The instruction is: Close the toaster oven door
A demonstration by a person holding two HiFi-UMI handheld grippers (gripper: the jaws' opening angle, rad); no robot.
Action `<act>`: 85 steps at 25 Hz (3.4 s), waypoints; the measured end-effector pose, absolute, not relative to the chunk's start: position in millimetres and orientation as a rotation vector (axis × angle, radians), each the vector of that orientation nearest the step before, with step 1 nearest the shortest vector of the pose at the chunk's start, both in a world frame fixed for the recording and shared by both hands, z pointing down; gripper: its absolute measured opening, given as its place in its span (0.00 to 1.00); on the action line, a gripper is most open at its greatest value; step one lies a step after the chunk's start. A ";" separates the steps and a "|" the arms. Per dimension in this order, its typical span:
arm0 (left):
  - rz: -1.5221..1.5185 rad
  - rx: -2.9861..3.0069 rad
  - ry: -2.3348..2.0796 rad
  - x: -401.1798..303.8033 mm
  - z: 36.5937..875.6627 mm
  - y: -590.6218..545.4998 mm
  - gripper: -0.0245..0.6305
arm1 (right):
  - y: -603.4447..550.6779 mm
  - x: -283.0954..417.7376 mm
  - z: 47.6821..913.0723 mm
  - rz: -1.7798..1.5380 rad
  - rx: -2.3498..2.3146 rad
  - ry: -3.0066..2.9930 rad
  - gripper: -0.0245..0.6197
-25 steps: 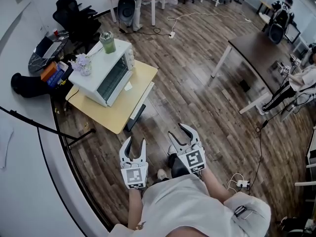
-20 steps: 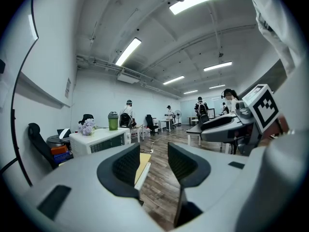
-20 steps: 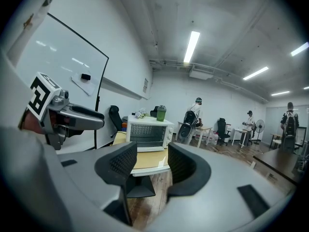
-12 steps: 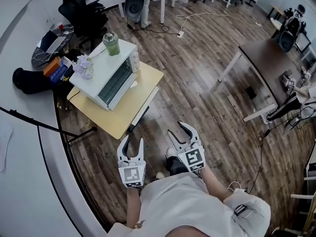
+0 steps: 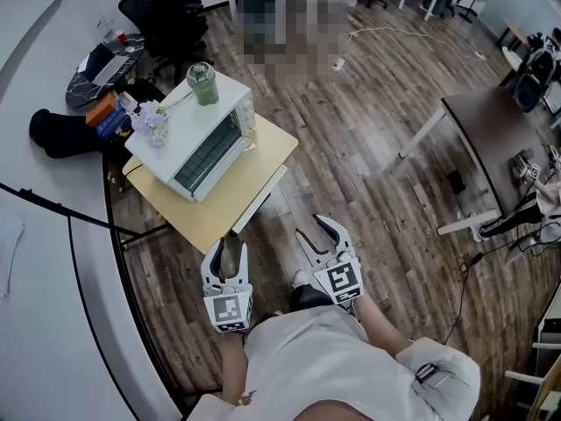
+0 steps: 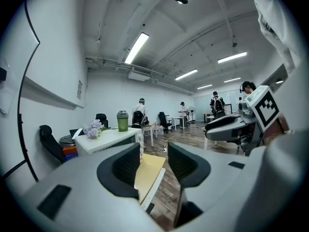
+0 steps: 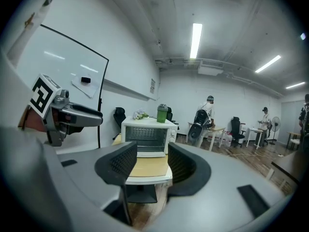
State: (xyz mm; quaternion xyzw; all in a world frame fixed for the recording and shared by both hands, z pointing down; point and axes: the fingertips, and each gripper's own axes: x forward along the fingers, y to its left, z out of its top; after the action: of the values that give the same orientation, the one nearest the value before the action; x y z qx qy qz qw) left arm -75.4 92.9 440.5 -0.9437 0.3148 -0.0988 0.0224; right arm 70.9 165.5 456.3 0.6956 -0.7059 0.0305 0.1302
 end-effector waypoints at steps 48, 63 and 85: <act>-0.447 -2.950 1.249 -0.5 511.7 -65.3 0.34 | -34.4 135.8 522.4 0.203 1.665 -2.186 0.38; -0.620 -3.019 1.406 -17.3 595.4 -109.5 0.41 | -82.7 144.0 605.2 0.336 1.493 -2.072 0.44; -0.950 -2.911 1.886 -32.2 707.7 -76.4 0.54 | -91.6 187.3 727.0 0.410 1.048 -2.074 0.48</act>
State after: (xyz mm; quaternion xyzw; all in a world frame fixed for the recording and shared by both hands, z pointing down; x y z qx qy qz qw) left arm -32.2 -76.4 707.7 -0.7885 0.5111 -0.2573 -0.2253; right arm 187.3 -91.6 727.0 0.4105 -0.8126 0.1608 0.3811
